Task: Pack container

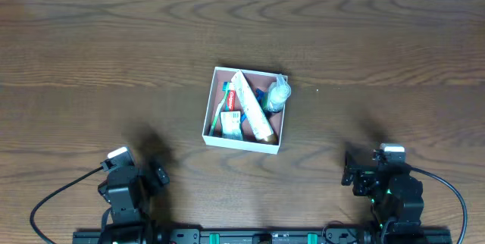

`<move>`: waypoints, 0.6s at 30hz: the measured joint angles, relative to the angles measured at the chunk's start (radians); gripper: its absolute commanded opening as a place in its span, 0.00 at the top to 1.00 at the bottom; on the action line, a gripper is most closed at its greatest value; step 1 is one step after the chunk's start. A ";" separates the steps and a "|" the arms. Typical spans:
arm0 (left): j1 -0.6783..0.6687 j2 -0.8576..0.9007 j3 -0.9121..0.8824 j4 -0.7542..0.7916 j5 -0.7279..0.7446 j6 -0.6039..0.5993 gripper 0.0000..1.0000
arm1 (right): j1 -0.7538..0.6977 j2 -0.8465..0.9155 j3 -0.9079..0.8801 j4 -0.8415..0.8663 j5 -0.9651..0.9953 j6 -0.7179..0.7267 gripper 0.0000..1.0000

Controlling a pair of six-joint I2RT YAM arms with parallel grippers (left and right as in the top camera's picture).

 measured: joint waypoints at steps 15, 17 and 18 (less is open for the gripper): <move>0.000 0.000 0.000 0.000 0.000 0.018 0.02 | 0.000 0.000 0.000 0.000 0.000 0.000 0.01; 0.000 0.000 0.000 0.000 0.000 0.018 0.02 | 0.000 0.000 0.000 0.000 0.000 0.000 0.01; 0.000 0.000 0.000 0.000 0.000 0.018 0.02 | 0.000 0.000 0.000 0.000 0.000 0.000 0.01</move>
